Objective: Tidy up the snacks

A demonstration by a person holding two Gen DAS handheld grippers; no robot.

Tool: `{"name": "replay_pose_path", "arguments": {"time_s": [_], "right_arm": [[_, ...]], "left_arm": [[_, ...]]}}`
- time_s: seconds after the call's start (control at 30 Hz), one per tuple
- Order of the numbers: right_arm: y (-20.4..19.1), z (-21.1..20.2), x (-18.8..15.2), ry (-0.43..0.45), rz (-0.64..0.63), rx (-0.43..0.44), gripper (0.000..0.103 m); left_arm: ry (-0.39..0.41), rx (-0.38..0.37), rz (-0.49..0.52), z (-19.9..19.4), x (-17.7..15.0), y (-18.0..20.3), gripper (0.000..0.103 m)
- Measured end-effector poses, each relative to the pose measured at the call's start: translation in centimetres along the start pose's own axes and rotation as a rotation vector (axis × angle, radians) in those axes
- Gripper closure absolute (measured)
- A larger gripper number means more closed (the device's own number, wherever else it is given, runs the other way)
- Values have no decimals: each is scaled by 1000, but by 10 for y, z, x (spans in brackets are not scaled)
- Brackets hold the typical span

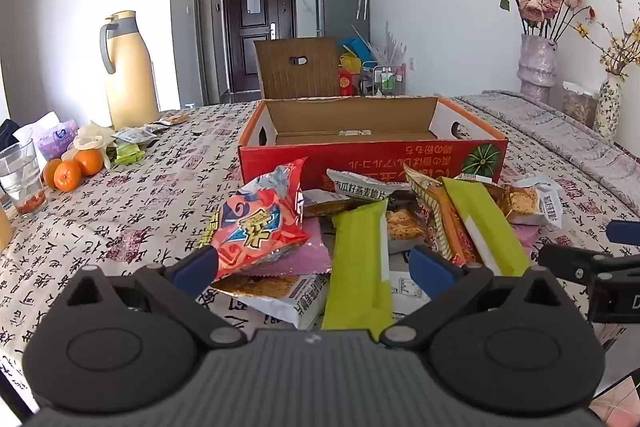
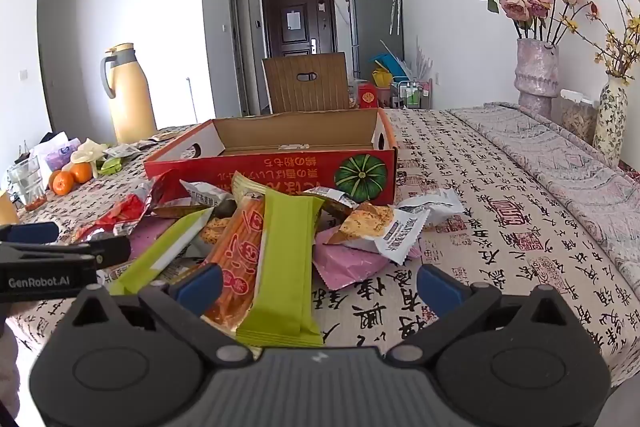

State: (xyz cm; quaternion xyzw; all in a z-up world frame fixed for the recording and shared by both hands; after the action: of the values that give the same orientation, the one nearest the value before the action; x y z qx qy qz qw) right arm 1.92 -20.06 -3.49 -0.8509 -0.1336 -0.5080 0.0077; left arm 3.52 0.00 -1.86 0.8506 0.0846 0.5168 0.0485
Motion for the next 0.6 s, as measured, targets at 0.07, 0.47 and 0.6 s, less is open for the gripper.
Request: {"name": "replay_pose_path", "arguments": {"time_s": [0.07,0.47,0.6], "right_arm": [[0,0,0,0,6,4,0],[1,1,0,0,5,5,0],[1,1,0,1,4,4,0]], "left_arm": [[-1,-1,-5,-2,-1,0,0],[-4,-12,-18,1,-2,-3,0],[0,-19,-21,1,-2,-3,0]]}}
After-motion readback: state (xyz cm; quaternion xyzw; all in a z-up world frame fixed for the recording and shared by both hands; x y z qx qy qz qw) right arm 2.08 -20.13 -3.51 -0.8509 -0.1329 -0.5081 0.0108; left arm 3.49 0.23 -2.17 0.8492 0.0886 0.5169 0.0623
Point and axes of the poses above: each gripper's, at about its wrist camera, not at the fingertips, and z roughly the way its jaws point, y to its right, x to its top, the point moved 4 cm from there along z, roughly the way its jaws point, and after that the axes turned 15 degrees about -z, right-handed, at the moved point
